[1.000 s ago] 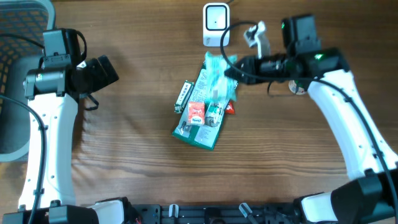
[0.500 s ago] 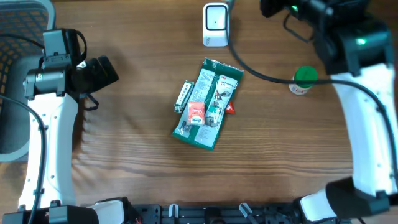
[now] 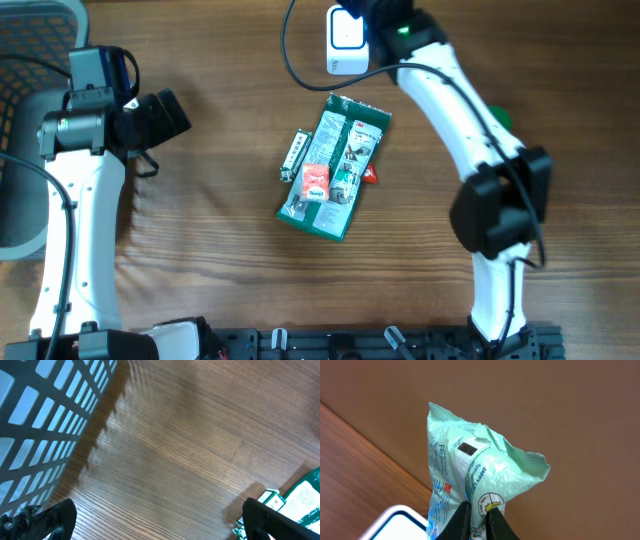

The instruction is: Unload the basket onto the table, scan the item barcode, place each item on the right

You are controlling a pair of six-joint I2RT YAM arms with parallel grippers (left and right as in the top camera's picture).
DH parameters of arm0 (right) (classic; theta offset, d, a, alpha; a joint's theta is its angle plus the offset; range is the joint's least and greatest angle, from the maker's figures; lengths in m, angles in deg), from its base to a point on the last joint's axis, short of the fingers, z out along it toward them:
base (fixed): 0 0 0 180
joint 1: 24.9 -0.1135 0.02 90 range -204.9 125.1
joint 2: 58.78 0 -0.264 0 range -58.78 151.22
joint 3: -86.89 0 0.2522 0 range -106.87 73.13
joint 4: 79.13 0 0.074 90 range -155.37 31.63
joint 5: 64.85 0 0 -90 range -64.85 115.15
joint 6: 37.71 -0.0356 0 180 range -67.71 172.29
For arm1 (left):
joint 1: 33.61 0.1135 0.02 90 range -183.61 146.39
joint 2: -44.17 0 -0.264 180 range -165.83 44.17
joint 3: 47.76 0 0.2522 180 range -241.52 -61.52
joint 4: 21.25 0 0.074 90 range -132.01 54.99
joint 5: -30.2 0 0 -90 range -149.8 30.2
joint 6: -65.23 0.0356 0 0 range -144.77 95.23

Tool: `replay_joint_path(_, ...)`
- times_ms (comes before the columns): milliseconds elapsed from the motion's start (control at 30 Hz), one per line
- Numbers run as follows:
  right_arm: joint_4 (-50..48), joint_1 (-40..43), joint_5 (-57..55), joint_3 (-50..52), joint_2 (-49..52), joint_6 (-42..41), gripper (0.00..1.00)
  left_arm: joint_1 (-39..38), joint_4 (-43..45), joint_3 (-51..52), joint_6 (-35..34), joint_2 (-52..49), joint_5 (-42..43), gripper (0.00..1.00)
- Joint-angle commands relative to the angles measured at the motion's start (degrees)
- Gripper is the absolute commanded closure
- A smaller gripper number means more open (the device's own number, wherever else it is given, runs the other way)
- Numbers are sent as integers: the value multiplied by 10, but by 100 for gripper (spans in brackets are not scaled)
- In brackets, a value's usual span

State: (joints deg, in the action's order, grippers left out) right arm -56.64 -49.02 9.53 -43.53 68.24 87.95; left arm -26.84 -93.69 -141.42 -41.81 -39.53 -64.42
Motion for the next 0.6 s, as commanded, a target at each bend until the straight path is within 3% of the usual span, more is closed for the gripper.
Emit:
replay_joint_path(0, -64, -11, -100, -3, 48, 96, 96, 2, 2, -7, -1, -4, 2, 0)
replay_joint_path(267, -117, -23, -106, -3, 105, 201, 96, 2, 2, -7, -1, -4, 2, 0)
replay_joint_path(567, -104, -36, -114, -2, 134, 199, 96, 2, 2, -7, -1, -4, 2, 0)
